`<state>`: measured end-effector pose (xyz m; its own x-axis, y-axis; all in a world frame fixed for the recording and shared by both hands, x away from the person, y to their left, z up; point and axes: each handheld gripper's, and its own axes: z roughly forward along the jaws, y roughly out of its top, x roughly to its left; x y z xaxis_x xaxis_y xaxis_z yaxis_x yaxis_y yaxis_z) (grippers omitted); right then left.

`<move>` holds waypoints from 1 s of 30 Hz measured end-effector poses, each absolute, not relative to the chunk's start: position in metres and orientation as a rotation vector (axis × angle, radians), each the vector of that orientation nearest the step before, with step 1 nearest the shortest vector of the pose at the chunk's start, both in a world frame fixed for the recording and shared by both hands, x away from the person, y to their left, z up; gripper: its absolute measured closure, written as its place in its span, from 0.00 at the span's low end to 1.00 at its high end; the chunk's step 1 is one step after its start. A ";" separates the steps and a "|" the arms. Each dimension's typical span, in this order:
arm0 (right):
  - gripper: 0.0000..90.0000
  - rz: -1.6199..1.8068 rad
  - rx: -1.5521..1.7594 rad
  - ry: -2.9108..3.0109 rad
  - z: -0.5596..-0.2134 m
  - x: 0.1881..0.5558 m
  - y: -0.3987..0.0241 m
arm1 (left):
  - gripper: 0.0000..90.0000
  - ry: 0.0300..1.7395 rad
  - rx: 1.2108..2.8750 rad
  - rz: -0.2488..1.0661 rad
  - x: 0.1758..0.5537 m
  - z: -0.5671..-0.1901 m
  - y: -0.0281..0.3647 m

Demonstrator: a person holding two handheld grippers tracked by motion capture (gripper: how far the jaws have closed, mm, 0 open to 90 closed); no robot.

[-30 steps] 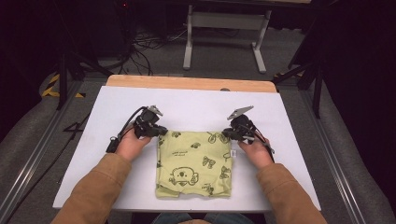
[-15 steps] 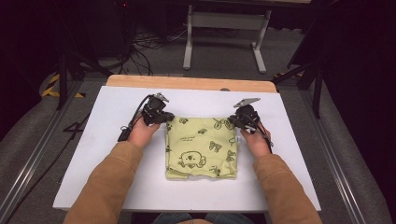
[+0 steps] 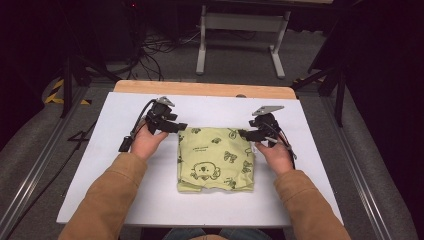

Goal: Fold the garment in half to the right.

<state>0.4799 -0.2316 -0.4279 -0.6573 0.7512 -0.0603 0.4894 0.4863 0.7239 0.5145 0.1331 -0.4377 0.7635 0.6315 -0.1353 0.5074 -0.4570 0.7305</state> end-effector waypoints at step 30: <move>0.37 1.228 0.619 2.610 -0.426 0.407 -0.127 | 0.22 0.792 2.110 0.252 0.495 -0.422 0.159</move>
<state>0.4071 -0.1270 -0.4256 -0.8946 0.4469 0.0045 0.2884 0.5697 0.7696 0.4951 0.1589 -0.4218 0.7795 0.6186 -0.0983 0.4483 -0.4413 0.7773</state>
